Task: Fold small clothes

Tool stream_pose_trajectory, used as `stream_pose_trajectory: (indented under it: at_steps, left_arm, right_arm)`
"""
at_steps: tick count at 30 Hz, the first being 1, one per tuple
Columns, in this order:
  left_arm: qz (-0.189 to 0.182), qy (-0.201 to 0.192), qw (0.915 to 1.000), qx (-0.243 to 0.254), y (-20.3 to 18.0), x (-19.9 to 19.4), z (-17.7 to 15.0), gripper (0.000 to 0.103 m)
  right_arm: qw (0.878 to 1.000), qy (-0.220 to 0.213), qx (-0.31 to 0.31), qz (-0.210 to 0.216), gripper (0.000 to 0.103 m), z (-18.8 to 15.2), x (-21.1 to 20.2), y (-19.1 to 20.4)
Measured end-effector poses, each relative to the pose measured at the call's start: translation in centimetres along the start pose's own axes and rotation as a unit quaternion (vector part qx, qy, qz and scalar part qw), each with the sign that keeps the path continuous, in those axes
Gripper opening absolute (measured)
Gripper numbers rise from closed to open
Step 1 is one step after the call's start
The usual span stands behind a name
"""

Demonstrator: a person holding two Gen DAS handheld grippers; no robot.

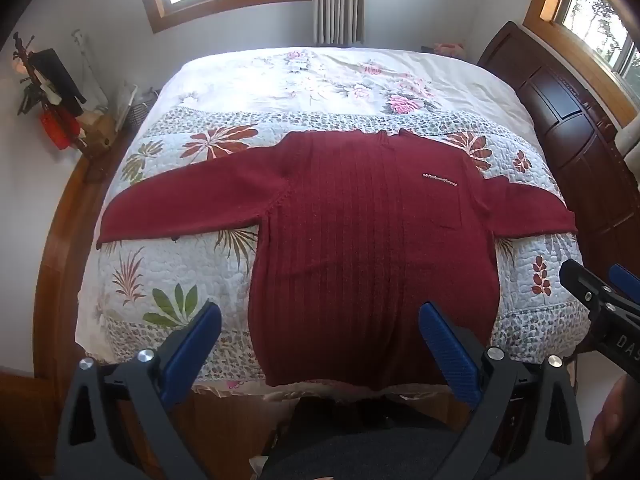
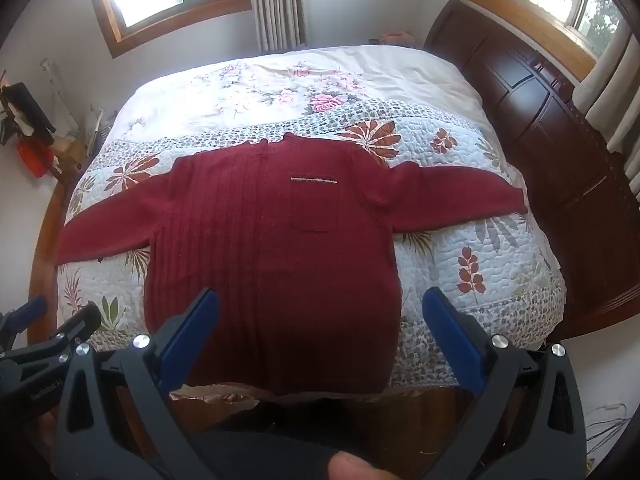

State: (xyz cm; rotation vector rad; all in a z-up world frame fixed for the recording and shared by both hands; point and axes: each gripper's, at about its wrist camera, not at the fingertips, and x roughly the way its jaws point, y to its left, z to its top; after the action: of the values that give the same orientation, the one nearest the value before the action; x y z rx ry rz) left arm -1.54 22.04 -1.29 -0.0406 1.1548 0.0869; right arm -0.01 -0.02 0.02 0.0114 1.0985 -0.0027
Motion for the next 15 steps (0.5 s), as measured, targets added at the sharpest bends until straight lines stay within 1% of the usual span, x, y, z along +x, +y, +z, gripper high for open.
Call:
stream_pose_trajectory:
  at_steps: [11, 12, 15]
  left_arm:
    - [-0.002, -0.001, 1.0000, 0.000, 0.36, 0.00, -0.03, 0.099]
    - [0.000, 0.003, 1.0000, 0.002, -0.25, 0.38, -0.11, 0.099]
    - [-0.002, 0.004, 1.0000, 0.001, -0.07, 0.44, -0.05, 0.099]
  right_arm:
    - [1.000, 0.001, 0.000, -0.001, 0.101, -0.06, 0.00, 0.03]
    - [1.000, 0.001, 0.000, -0.001, 0.101, -0.08, -0.03, 0.03]
    - [1.000, 0.002, -0.001, -0.001, 0.101, -0.07, 0.02, 0.06]
